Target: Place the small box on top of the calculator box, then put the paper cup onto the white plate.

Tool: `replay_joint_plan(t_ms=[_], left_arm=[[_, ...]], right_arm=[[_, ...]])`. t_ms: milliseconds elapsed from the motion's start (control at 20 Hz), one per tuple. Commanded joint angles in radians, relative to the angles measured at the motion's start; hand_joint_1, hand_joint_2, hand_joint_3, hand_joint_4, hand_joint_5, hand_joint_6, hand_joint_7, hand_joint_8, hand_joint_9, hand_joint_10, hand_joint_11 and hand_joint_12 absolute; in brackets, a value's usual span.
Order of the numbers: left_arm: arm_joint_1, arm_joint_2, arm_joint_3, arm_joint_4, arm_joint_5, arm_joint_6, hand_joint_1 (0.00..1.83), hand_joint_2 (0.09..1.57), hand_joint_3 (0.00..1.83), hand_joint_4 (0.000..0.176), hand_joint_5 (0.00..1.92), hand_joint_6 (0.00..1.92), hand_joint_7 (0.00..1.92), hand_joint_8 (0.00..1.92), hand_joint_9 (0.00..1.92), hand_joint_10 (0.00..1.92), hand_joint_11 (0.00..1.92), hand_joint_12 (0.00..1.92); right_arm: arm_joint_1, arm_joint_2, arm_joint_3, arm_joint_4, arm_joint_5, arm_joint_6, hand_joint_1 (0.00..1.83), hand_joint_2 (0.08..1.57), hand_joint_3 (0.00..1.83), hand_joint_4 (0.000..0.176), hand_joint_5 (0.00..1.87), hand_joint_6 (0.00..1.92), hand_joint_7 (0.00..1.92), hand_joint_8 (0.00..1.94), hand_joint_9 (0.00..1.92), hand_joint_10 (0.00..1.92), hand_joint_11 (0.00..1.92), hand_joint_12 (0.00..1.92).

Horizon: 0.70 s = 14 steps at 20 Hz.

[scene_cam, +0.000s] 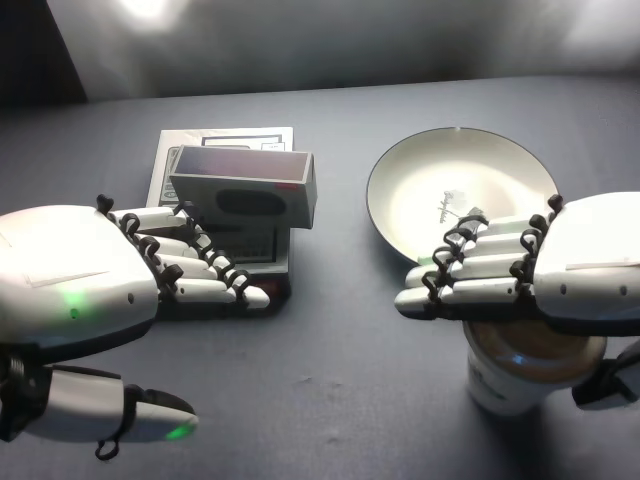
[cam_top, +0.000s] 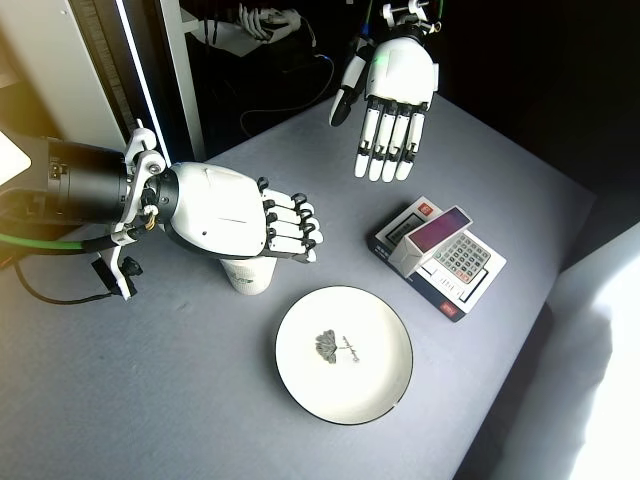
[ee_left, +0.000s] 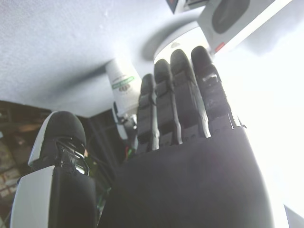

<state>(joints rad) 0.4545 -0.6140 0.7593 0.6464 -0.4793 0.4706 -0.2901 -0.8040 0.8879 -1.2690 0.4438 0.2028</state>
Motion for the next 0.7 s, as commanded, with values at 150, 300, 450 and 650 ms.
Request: replay_joint_plan(t_ms=[150,300,450,650], left_arm=[[-0.014,0.013,-0.002,-0.028,-0.076,0.001,0.30,1.27,0.00,0.000,0.30,0.01,0.35,0.00,0.34,0.00,0.01,0.71],[-0.015,0.013,-0.003,-0.029,-0.076,0.001,0.26,1.27,0.00,0.000,0.30,0.00,0.35,0.00,0.34,0.00,0.02,0.72],[-0.015,0.013,-0.003,-0.034,-0.076,0.006,0.26,1.28,0.00,0.000,0.32,0.01,0.38,0.02,0.37,0.02,0.04,0.75],[-0.015,0.013,-0.001,-0.035,-0.076,0.008,0.25,1.29,0.00,0.000,0.27,0.00,0.34,0.00,0.32,0.00,0.00,0.69]], right_arm=[[0.004,0.010,-0.004,0.015,0.051,0.007,1.52,0.99,0.01,0.000,0.00,0.00,0.00,0.00,0.00,0.00,0.00,0.33],[0.004,0.010,-0.004,0.013,0.049,0.007,1.56,1.00,0.01,0.000,0.00,0.00,0.00,0.00,0.00,0.00,0.00,0.25],[0.004,0.010,-0.004,0.010,0.049,0.007,1.47,1.00,0.00,0.000,0.00,0.00,0.00,0.00,0.00,0.00,0.00,0.43],[0.004,0.010,-0.004,0.007,0.049,0.007,1.48,1.01,0.00,0.000,0.00,0.00,0.00,0.00,0.00,0.00,0.00,0.19]])
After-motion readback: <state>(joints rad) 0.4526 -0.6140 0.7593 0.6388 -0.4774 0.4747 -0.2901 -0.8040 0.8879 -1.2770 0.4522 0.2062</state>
